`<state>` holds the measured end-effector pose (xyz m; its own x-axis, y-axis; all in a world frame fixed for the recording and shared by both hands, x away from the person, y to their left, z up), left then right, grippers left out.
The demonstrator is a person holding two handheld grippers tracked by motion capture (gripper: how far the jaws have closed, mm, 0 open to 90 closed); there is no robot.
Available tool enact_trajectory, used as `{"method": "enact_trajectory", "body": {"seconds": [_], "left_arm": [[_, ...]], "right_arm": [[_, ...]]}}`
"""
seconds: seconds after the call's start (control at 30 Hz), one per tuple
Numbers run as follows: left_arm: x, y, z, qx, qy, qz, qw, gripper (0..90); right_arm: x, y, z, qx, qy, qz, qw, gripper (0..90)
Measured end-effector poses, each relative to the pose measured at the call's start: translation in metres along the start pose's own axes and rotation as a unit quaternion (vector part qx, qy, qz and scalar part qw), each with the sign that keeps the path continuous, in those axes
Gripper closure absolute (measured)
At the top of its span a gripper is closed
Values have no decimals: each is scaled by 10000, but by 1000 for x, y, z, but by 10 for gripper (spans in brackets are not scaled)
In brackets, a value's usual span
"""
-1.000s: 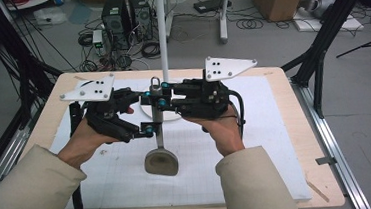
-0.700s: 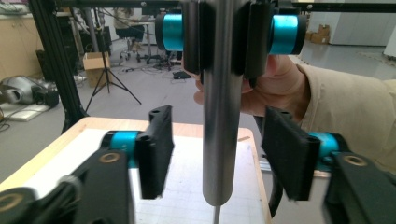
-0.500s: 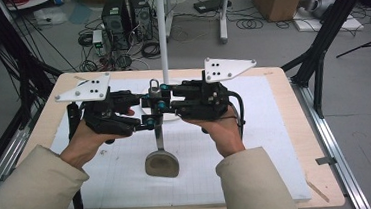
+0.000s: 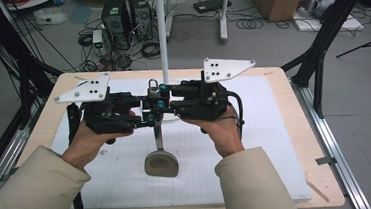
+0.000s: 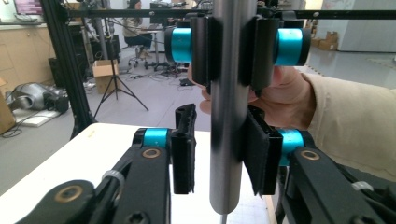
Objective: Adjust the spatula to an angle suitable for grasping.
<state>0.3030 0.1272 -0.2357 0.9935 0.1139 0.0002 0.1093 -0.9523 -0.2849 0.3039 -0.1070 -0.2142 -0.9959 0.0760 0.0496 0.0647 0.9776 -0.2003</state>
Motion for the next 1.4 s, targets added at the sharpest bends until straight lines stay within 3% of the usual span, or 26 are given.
{"method": "enact_trajectory", "body": {"seconds": [0.13, 0.6, 0.73, 0.77, 1.0, 1.17, 1.2, 1.4], "left_arm": [[-1, 1, 0, 32, -19, 49, 10000, 738], [-2, 2, 0, 115, 26, 3, 9999, 750], [-2, 4, 1, 289, -11, -25, 9996, 750], [-2, 4, 1, 287, -29, -36, 9996, 749], [1, -1, -1, 213, -30, -237, 9995, 750], [4, -4, -3, 215, -116, -298, 9993, 750], [5, -5, -4, 229, -126, -321, 9991, 750], [10, -9, -6, 223, -169, -413, 9988, 750]], "right_arm": [[-1, -1, 1, -5, 14, 30, 10000, 759], [0, -2, 3, 4, -79, 124, 9999, 731], [-1, -4, 2, -222, 116, 337, 9991, 518], [-2, -6, 2, -221, 171, 403, 9988, 503], [-1, -17, 7, 14, 228, 872, 9959, 157], [0, -28, 14, 191, 159, 1294, 9913, 8], [1, -31, 17, 238, 168, 1433, 9893, 3], [2, -48, 32, 372, 185, 1662, 9852, 4]]}}
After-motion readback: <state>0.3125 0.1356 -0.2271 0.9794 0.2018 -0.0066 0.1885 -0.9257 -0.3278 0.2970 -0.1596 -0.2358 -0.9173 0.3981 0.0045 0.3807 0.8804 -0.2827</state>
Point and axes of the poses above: each handheld gripper's, and its own axes: y roughly forward along the jaws, z roughly out of its underside, x roughly to its left, the point moved 1 cm from there along y, roughly forward along the jaws, and after that the axes turned 12 degrees about x, right-handed, at the moved point
